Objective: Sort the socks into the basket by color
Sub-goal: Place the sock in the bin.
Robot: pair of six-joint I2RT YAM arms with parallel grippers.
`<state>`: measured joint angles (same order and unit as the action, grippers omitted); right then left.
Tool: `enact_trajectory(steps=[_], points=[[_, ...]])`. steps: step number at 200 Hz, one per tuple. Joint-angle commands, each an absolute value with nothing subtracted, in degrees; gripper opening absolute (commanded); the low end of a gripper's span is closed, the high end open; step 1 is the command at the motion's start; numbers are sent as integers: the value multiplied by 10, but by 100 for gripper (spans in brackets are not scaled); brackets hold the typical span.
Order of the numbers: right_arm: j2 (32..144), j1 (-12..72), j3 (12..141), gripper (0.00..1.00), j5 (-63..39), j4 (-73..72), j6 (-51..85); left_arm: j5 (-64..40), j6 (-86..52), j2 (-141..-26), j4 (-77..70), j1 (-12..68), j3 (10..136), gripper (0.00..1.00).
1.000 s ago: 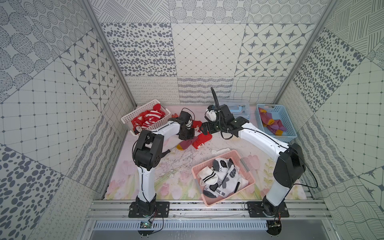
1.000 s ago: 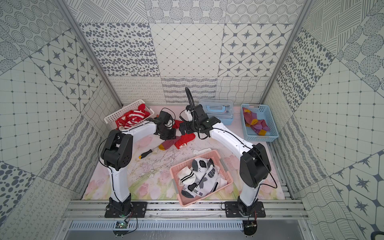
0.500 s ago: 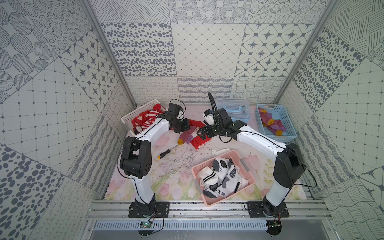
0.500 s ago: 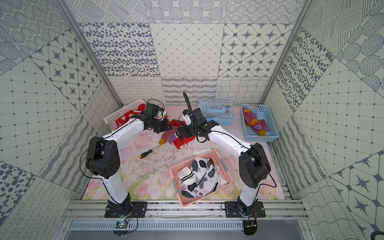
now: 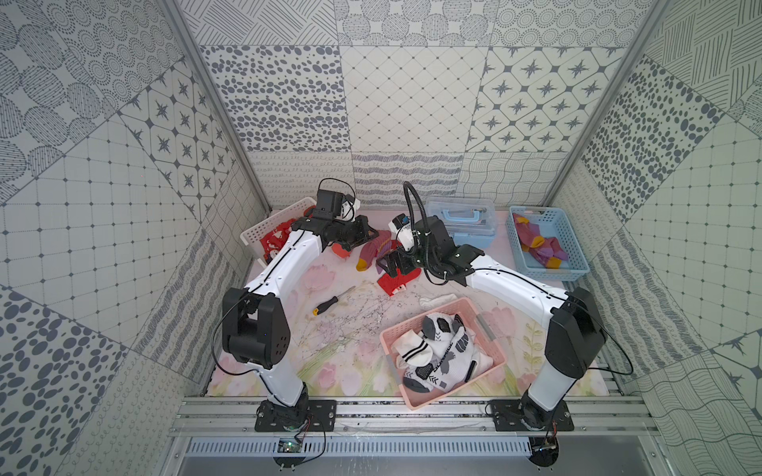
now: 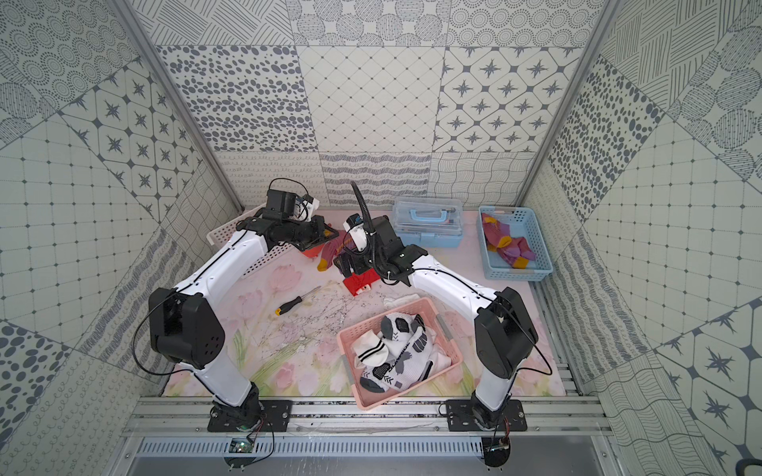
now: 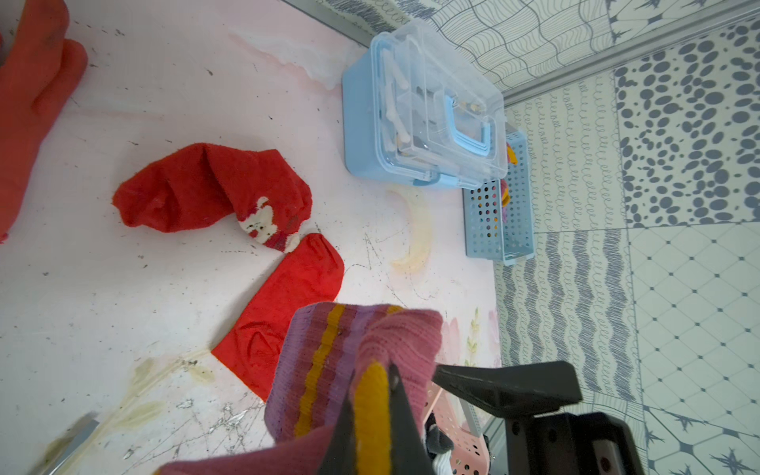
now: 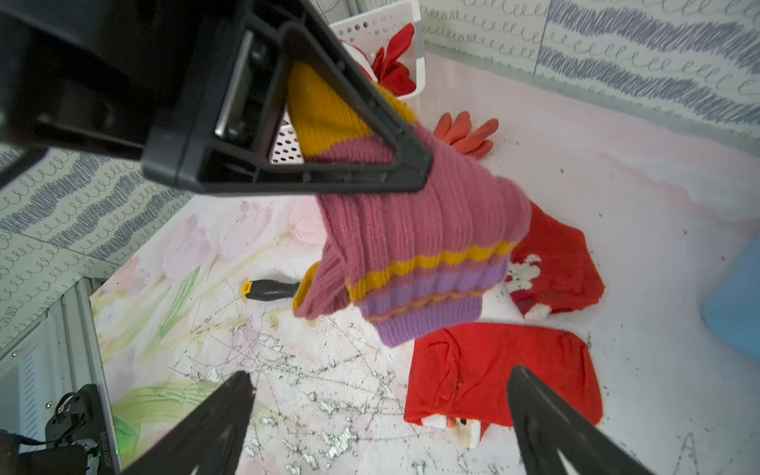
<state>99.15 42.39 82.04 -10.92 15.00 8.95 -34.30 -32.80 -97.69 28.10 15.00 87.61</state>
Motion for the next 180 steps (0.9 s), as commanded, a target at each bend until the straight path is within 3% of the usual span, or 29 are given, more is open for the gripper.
enact_trajectory(steps=[1,83,107,148,173,180], points=[[981,429,825,98,-95,80,69,-397,-389,-954,233,149,873,0],[1008,434,841,96,-87,24,52,-394,-417,-929,217,187,870,0],[1013,434,848,76,-97,37,51,-392,-427,-921,199,191,863,0],[991,433,815,23,-91,26,51,-386,-417,-915,209,192,876,0],[982,433,811,0,-87,34,50,-388,-419,-914,207,192,876,0],[980,433,812,0,-86,37,48,-385,-418,-914,211,192,877,0]])
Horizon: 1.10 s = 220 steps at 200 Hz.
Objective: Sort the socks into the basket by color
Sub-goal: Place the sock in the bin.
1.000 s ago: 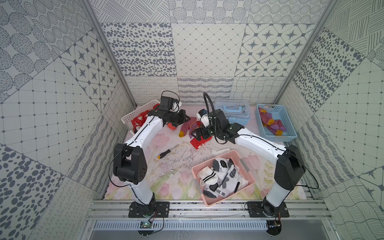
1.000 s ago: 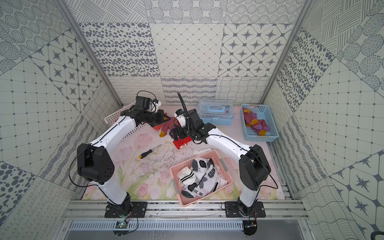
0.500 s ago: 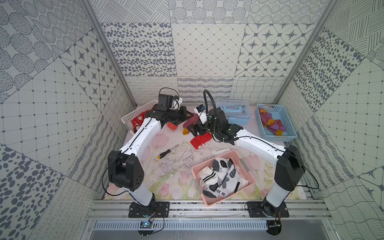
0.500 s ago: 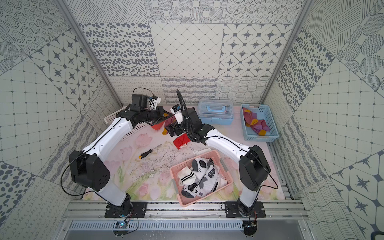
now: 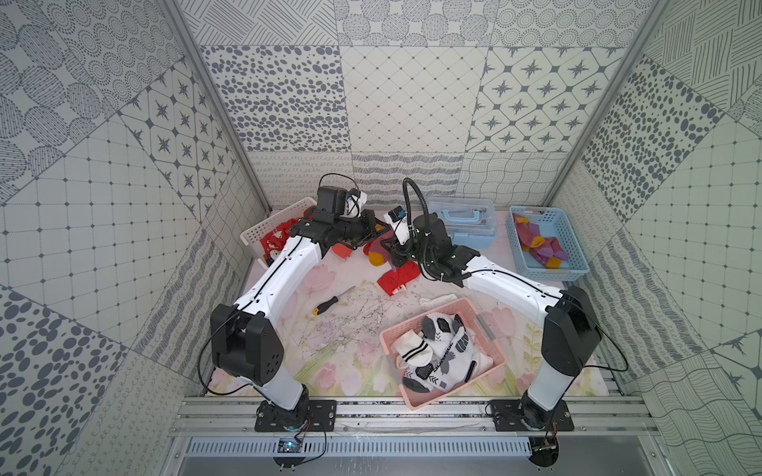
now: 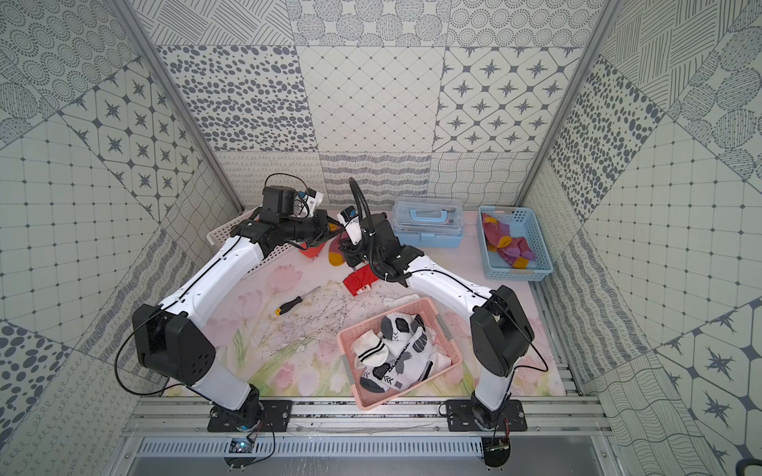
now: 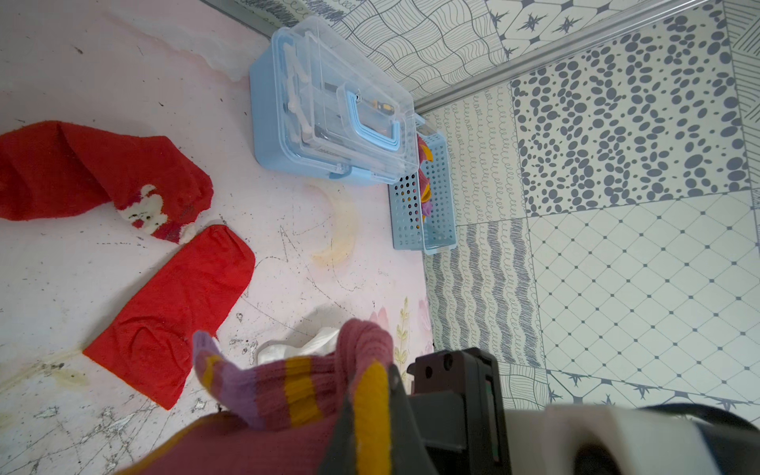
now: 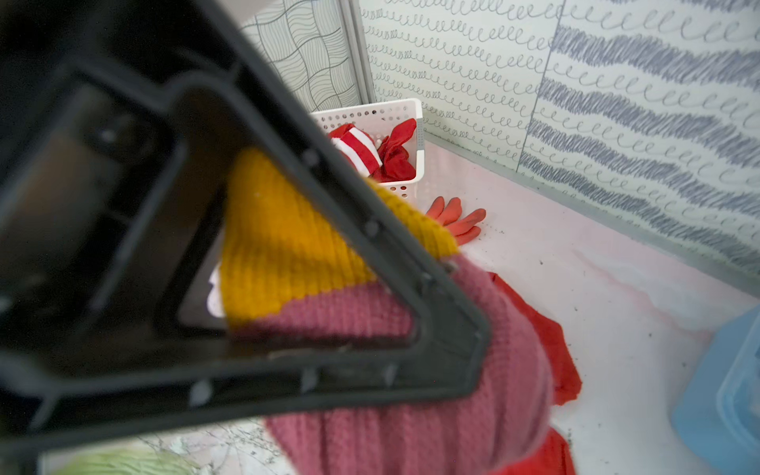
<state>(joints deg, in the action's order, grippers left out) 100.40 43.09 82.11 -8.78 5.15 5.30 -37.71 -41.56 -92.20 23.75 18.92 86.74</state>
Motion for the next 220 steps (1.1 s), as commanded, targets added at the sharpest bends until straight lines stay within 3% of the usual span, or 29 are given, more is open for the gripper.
enact_trajectory(steps=[1,22,44,64,122,220], points=[[979,434,812,0,-85,37,48,-384,-417,-914,212,192,877,0],[973,433,812,0,-79,43,45,-368,-404,-910,232,191,880,14],[967,434,813,0,-78,52,44,-350,-389,-906,251,190,884,50],[963,433,813,0,-77,67,46,-328,-378,-904,272,189,885,60],[945,428,799,0,15,122,1,-243,-338,-878,321,164,867,67],[966,355,768,0,263,40,-279,-173,-302,-817,345,131,814,69]])
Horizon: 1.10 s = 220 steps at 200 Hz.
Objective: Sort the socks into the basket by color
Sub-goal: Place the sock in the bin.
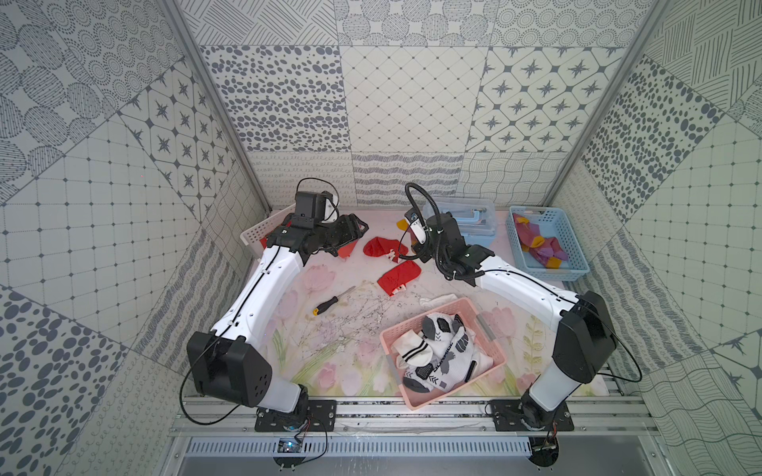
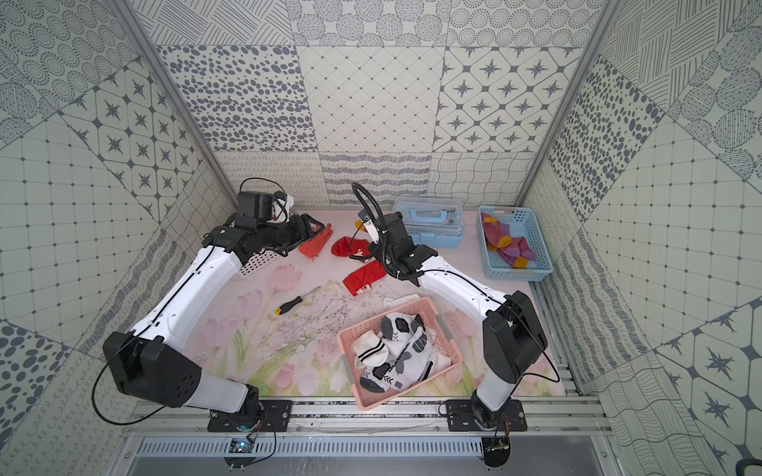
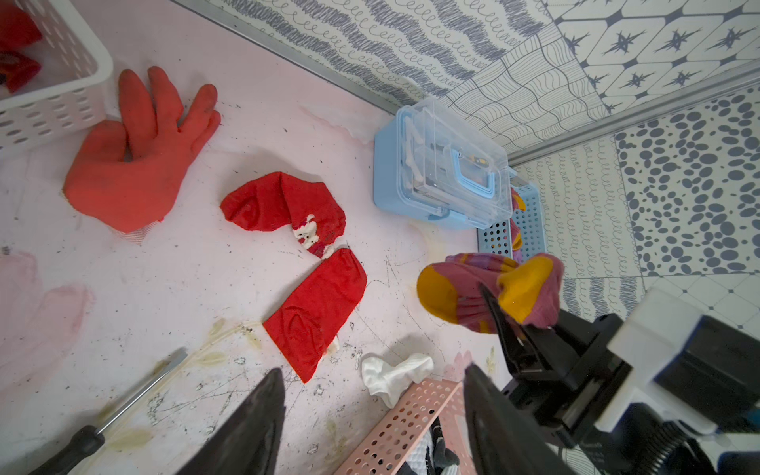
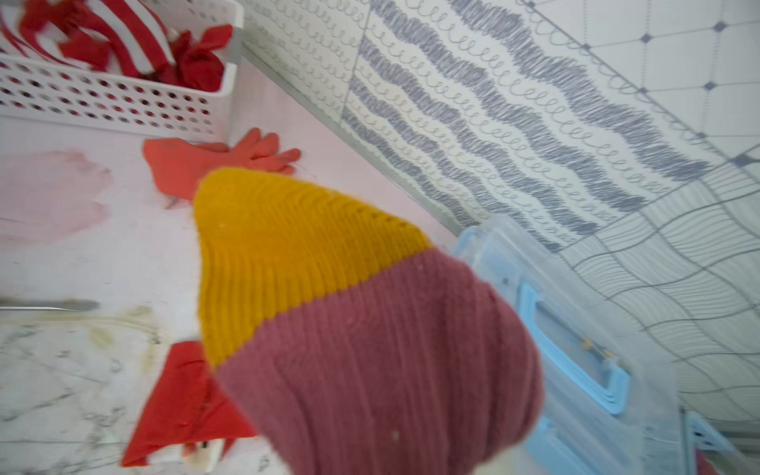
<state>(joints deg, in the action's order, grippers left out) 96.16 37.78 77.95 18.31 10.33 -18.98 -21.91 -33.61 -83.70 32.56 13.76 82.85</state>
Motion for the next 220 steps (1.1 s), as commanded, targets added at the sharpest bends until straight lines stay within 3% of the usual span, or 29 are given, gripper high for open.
enact_trajectory(steps=[1,111,220], points=[[967,354,768,0,265,38,-282,-173,-303,-816,345,130,813,69],[1000,201,688,0,358,-197,-452,-179,-316,-836,360,118,836,72],[1091,58,739,0,372,-280,-485,-176,-313,-912,367,118,902,72]])
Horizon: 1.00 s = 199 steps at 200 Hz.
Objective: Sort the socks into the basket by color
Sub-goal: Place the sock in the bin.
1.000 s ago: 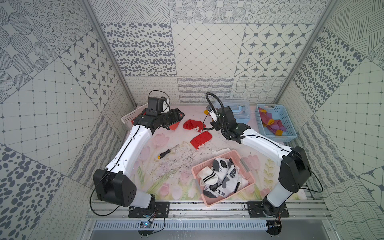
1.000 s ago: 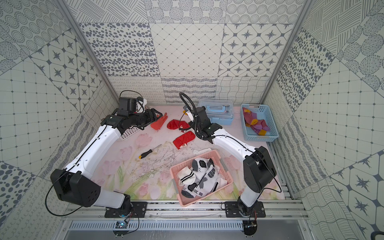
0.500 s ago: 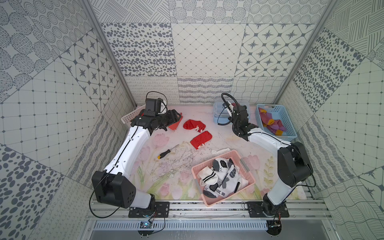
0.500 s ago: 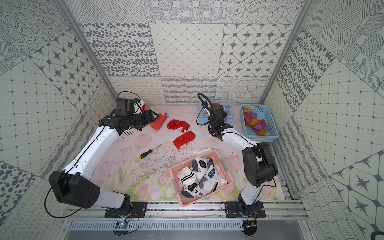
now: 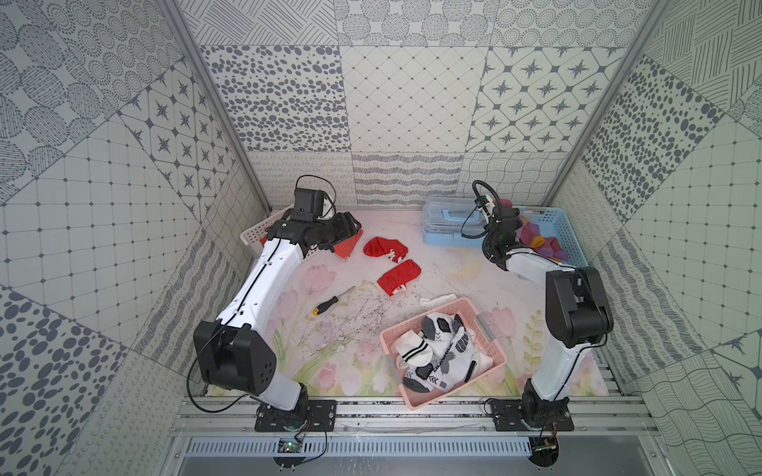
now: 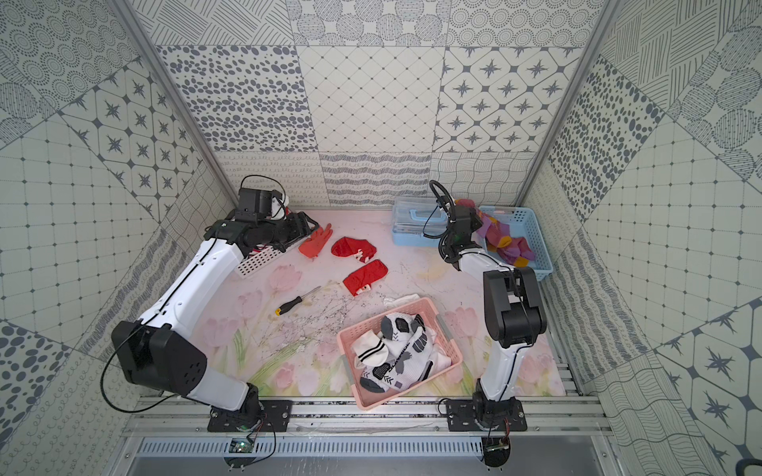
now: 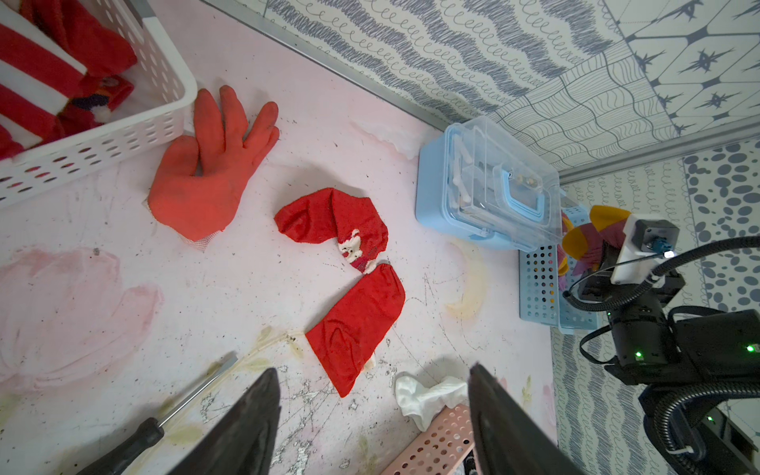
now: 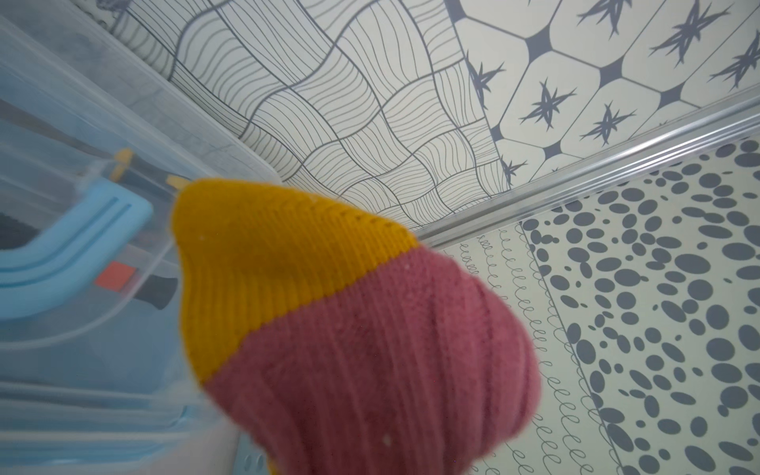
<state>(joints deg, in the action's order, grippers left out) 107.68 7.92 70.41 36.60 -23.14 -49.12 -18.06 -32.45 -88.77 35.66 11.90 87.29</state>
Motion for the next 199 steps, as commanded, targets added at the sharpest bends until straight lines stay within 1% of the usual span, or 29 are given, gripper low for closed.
enact_trajectory(steps=[1,77,151,199], points=[[1092,57,739,0,372,-279,-484,-176,-314,-913,367,118,903,72],[1148,-11,777,0,372,-258,-417,-177,-309,-984,391,127,973,72],[1183,-59,809,0,348,-185,-304,-165,-304,-1043,422,151,1049,72],[1202,-83,830,0,319,-126,-230,-157,-307,-1065,428,164,1072,72]])
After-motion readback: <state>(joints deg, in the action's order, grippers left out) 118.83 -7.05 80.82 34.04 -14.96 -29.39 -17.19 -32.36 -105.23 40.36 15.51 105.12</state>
